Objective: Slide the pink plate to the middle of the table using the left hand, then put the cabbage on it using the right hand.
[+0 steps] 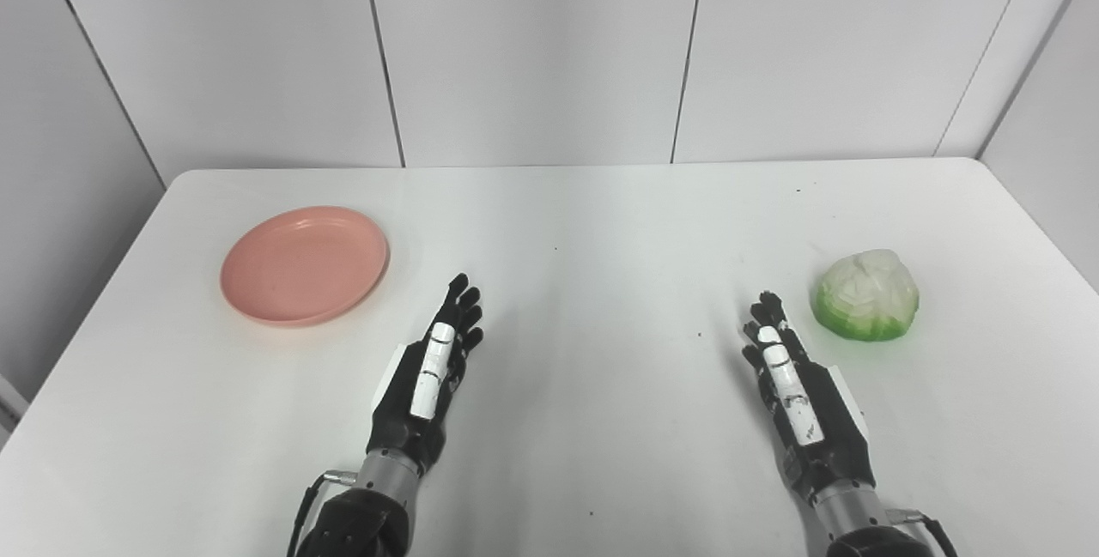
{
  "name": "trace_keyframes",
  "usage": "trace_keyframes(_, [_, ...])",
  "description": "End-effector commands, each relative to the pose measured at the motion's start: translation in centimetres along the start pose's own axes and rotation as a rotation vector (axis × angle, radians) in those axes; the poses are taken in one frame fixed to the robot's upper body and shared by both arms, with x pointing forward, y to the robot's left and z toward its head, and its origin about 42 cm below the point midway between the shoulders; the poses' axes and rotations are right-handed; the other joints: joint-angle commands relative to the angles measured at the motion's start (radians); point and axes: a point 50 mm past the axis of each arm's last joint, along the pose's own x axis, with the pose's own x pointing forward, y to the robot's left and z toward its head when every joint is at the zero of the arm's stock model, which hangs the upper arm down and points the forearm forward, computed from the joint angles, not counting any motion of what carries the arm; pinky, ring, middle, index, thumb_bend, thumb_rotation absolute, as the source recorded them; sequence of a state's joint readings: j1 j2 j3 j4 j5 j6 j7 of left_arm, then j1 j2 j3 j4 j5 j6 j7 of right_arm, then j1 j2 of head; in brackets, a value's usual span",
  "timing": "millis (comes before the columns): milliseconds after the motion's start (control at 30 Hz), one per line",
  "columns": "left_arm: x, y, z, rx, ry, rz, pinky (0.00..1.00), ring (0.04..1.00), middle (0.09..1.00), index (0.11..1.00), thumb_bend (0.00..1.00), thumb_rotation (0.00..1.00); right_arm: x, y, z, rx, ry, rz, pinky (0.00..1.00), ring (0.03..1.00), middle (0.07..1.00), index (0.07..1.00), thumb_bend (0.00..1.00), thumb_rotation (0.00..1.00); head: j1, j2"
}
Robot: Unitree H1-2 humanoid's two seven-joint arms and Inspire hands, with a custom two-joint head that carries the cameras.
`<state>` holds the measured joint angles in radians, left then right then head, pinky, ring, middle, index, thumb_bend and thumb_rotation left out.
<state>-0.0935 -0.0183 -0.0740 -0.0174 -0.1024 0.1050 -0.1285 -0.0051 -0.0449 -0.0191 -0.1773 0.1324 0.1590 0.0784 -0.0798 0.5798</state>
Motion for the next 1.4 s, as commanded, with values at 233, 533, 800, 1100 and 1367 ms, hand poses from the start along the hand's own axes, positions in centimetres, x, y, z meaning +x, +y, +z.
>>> trace_keyframes(233, [0.97,-0.22,1.13,0.004,-0.044,-0.007,1.00,1.000,1.000,1.000,0.66,1.00,0.70,0.32,1.51,0.012,-0.083,0.020,1.00,1.000,1.000,1.000,0.63,0.85,0.000,0.000])
trace_keyframes(533, [0.95,-0.26,1.01,-0.016,-0.057,-0.006,1.00,1.000,1.000,1.000,0.65,1.00,0.75,0.27,1.37,0.006,-0.083,0.016,1.00,1.000,1.000,1.000,0.65,0.84,0.000,0.000])
trace_keyframes(800, [0.84,-0.23,1.14,-0.004,-0.042,-0.011,1.00,1.000,1.000,1.000,0.67,1.00,0.70,0.26,1.49,0.003,-0.087,0.017,1.00,1.000,1.000,1.000,0.65,0.86,0.000,0.001])
trace_keyframes(1100, [0.81,-0.25,1.20,-0.006,-0.045,-0.009,1.00,1.000,1.000,1.000,0.66,1.00,0.68,0.28,1.56,-0.005,-0.087,0.014,1.00,1.000,1.000,1.000,0.63,0.86,-0.001,0.004])
trace_keyframes(1367, [0.92,-0.15,1.14,-0.007,-0.064,-0.009,1.00,1.000,1.000,1.000,0.64,1.00,0.69,0.29,1.43,-0.003,-0.083,0.002,1.00,1.000,1.000,1.000,0.67,0.83,-0.001,0.004])
